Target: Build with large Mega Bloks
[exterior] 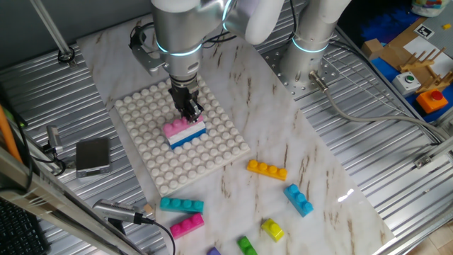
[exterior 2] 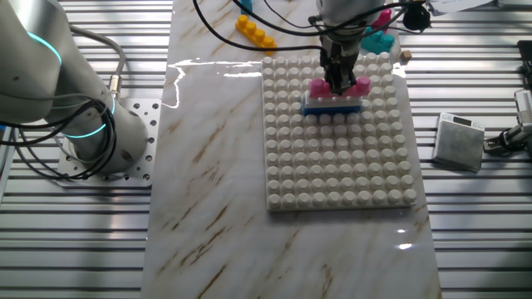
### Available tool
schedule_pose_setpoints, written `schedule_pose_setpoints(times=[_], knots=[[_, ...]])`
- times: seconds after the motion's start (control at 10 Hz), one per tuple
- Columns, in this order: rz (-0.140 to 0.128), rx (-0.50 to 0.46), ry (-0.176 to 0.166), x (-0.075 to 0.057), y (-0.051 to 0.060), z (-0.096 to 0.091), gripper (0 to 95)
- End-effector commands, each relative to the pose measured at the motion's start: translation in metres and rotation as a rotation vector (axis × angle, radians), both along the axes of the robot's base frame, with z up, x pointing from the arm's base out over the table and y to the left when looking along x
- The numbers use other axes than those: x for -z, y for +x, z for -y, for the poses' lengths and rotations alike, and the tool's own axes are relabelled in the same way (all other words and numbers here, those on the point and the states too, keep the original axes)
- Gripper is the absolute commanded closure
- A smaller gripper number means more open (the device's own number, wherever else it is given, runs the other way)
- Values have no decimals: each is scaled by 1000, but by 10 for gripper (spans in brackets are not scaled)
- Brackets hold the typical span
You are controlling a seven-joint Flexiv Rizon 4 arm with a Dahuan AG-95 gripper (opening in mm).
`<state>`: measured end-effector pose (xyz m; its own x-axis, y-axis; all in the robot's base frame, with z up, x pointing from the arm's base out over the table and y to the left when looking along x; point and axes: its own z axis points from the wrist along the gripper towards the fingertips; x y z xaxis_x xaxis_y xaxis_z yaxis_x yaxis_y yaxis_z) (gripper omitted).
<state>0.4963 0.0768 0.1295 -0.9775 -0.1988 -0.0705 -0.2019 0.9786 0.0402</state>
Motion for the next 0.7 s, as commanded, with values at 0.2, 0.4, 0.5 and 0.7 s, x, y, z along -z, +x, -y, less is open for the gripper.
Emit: schedule_pose_setpoints(times=[0.2, 0.4, 0.5, 0.7], knots=[[3, -13, -2, 2, 0, -1, 950], [3, -19, -4, 3, 0, -1, 950], [3, -18, -6, 4, 0, -1, 950], [3, -17, -10, 5, 0, -1, 950]])
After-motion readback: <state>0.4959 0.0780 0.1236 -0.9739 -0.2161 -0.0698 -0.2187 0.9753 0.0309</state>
